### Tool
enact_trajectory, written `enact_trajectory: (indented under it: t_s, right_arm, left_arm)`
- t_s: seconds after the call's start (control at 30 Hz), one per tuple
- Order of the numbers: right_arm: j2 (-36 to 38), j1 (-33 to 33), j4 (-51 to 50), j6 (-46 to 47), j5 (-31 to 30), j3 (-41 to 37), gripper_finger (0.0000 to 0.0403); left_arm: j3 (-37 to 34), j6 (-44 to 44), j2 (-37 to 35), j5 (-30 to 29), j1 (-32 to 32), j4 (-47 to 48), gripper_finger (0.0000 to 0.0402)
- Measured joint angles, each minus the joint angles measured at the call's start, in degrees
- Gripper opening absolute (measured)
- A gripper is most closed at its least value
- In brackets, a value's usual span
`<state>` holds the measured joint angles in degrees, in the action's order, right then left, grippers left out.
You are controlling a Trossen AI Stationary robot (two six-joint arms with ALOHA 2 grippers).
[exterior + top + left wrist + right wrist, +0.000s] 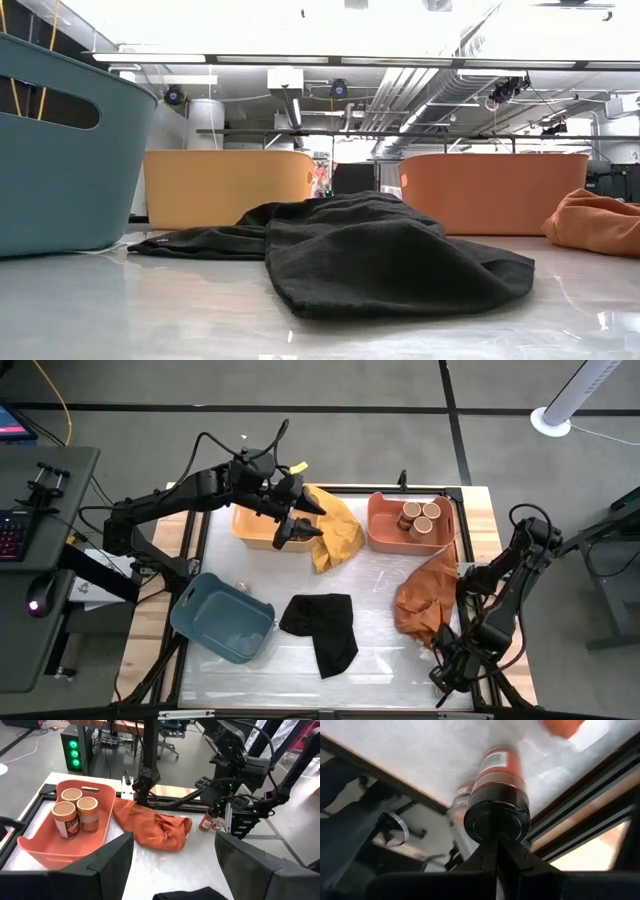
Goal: Sort spices by type
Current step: Put the black spice bottle into the yellow bin
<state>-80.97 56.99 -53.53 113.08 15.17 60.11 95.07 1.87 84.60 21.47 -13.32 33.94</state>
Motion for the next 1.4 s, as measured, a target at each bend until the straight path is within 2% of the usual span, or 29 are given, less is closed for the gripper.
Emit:
enact_trajectory:
  t_s: [0.27,0.53,0.93,1.4]
  right_arm:
    - [0.09,-0.30,0.76,1.00,-1.24,-0.82,0.0000]
    - [0.09,-4.36,0.45,-2.72,-6.72,-0.82,0.0000]
    - [0.03,-15.63,-0.62,-17.44,-15.70,-0.91,0.0000]
    - [-0.05,-32.76,1.47,-40.38,-24.11,-1.04,0.0000]
  left_arm:
    - [0.00,-0.09,0.02,-0.02,0.00,0.52,0.0265]
    - [0.02,-0.57,0.02,-0.02,-0.02,0.49,0.0265]
    - [0.02,-0.51,0.02,-0.18,-0.02,0.49,0.0265]
    - [0.02,0.01,0.02,-0.20,0.26,0.49,0.0265]
